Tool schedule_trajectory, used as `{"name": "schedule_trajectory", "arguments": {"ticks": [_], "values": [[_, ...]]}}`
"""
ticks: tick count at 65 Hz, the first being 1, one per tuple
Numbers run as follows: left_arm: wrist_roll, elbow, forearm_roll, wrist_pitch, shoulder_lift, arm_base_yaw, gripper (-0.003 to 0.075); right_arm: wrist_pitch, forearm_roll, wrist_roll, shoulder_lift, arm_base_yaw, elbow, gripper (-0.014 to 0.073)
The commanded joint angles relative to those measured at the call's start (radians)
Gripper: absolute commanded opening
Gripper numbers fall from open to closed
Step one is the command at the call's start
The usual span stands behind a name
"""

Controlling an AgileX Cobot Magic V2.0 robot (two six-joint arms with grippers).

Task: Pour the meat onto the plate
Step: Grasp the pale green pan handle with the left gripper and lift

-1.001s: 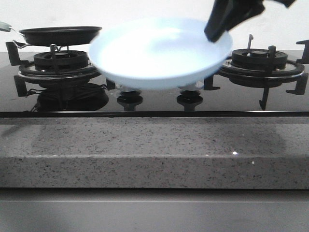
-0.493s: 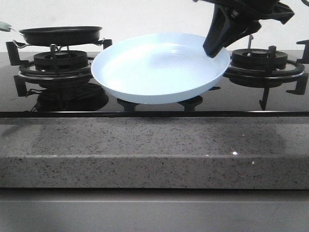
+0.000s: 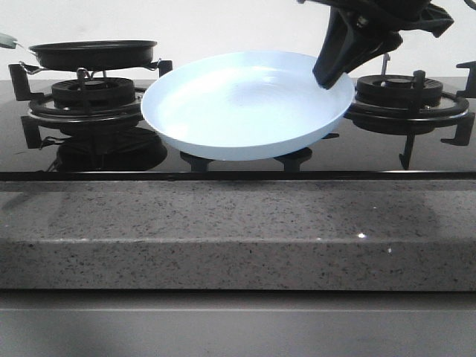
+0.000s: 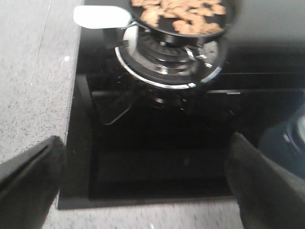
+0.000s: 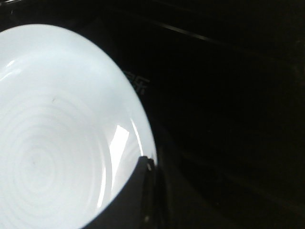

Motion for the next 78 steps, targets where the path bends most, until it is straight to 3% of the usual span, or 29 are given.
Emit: {"name": "schedule_trajectory", "arguments": {"ticks": [1,14,27,57,78], "values": [[0.025,-0.1,-0.083,-0.016,0.068,0.064,0.0659,-0.058,0.02,-0.007,-0.035,-0.001,-0.027,-0.0069],[0.287,-0.213,-0.486,0.058,0.236,0.231,0.0659,-0.058,0.02,-0.007,-0.035,-0.001,-0.027,-0.0069],[0.391,-0.266,-0.748,0.076,0.373,0.334,0.0659,-0.058,0.02,-0.007,-0.035,-0.001,-0.027,-0.0069],[0.503,-0.363,-1.14,0.144,0.651,0.356,0.0659,-0.059,0.02,-0.007,-0.035,-0.001,-0.027,-0.0069],[0.522,-0.421,-1.247,0.22,0.741,0.356,0.0657,-0.059,0.02,-0.007,-0.035,-0.001,-0.027,-0.0069]]}}
